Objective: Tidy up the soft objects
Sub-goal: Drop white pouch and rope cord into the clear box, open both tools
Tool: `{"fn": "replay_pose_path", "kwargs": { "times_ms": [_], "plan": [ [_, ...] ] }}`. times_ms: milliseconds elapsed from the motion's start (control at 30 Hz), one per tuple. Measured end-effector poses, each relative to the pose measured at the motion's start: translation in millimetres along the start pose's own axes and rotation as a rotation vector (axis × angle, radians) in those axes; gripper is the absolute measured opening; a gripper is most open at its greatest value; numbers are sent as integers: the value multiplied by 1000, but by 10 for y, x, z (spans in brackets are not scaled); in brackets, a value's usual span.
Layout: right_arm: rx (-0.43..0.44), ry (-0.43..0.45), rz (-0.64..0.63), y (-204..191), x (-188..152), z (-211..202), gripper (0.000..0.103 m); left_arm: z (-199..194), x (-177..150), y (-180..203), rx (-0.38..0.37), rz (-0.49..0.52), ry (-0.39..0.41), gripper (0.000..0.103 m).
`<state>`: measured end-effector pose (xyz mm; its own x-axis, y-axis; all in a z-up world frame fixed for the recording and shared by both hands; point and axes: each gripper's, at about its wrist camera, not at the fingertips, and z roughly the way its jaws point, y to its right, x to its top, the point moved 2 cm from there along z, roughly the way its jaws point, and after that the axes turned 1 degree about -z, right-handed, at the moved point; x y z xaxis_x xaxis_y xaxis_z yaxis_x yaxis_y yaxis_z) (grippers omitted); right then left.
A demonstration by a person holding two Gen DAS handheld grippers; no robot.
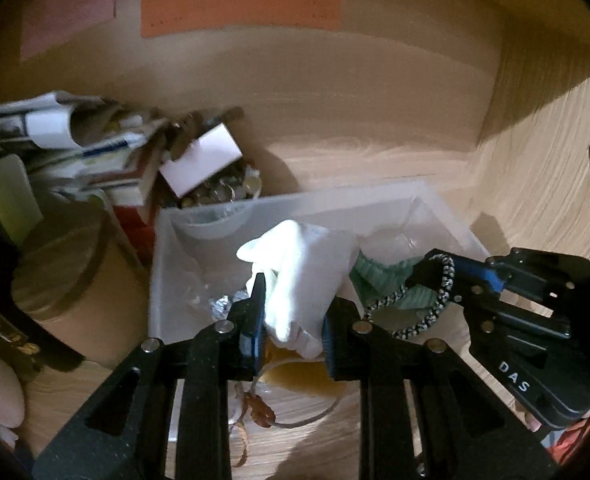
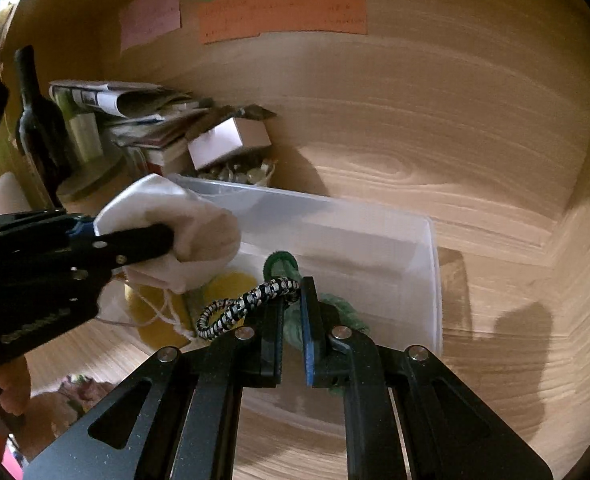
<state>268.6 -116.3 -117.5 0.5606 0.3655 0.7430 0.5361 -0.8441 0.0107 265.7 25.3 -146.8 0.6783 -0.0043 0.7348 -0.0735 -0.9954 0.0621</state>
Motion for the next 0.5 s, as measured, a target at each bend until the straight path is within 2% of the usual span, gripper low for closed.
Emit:
{"fn": "replay_pose_path", "kwargs": {
  "times_ms": [67,167,333,500],
  "plan": [
    [-7,-7,-12,6,-12,5,7,30,-4,18,1,6,-13,23],
    [-12,-16,-29,12,-30,-16,10,46,3,44,10,26,-15,31],
    [-27,-8,-54,9,-54,-84,33,-38,9,71,-1,35,-2,42],
    [-37,0,-70,25,-98,-201,41,-256,19,114,-11,43,40,55]
  ]
}}
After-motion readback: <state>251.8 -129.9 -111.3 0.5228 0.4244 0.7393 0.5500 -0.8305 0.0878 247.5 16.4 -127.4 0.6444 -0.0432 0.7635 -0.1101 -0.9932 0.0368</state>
